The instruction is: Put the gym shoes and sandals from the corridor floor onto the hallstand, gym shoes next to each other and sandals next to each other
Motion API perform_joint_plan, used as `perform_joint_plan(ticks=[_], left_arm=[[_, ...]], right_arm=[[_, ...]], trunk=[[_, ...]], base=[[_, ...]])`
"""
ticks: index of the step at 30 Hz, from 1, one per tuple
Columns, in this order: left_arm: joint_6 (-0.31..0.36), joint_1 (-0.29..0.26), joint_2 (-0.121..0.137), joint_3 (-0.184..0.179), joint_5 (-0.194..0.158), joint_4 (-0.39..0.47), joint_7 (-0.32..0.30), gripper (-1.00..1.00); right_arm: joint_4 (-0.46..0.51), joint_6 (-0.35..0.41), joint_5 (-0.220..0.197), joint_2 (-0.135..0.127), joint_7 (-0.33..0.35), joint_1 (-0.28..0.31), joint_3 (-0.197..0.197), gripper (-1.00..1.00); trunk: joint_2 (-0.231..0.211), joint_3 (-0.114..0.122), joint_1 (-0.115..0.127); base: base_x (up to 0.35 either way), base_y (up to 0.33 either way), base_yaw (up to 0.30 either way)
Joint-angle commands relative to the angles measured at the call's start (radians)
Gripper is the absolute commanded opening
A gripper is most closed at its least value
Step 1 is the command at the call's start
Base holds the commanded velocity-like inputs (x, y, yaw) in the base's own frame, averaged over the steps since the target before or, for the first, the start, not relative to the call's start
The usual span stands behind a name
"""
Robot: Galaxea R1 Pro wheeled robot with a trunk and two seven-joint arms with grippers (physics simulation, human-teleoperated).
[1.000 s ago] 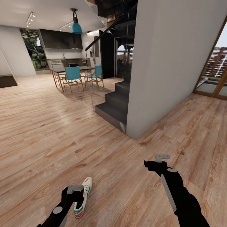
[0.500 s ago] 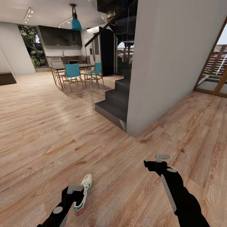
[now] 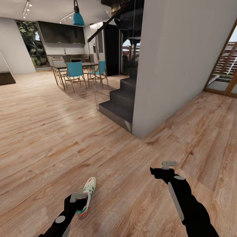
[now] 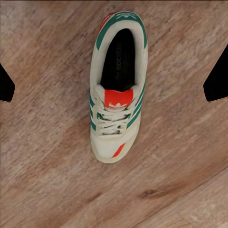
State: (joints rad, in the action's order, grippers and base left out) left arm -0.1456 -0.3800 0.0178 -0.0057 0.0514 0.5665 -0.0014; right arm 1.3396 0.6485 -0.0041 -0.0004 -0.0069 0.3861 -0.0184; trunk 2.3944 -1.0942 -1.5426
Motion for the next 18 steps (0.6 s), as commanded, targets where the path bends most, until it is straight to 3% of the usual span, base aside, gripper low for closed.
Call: perform_joint_plan(ticks=[1, 6, 15, 18], left_arm=[[-0.003, 0.0, 0.0, 0.0, 0.005, 0.0, 0.0, 1.0], [-0.011, 0.0, 0.001, 0.0, 0.005, -0.001, 0.0, 1.0], [-0.085, 0.0, 0.001, 0.0, 0.007, -0.028, 0.0, 1.0], [-0.091, 0.0, 0.001, 0.0, 0.007, -0.035, 0.0, 1.0]], right_arm=[[0.001, 0.005, 0.0, 0.0, -0.001, 0.0, 0.0, 1.0], [0.001, 0.005, 0.0, -0.001, -0.001, 0.0, 0.0, 1.0], [0.001, 0.005, 0.0, -0.001, -0.001, 0.0, 0.0, 1.0], [0.001, 0.005, 0.0, -0.001, -0.001, 0.0, 0.0, 1.0]], trunk=[[0.008, -0.006, -0.004], [0.043, -0.03, -0.023], [0.106, -0.073, -0.057], [0.106, -0.089, -0.059]], base=[[0.0, 0.0, 0.0], [0.0, 0.0, 0.0], [0.0, 0.0, 0.0], [0.0, 0.0, 0.0]])
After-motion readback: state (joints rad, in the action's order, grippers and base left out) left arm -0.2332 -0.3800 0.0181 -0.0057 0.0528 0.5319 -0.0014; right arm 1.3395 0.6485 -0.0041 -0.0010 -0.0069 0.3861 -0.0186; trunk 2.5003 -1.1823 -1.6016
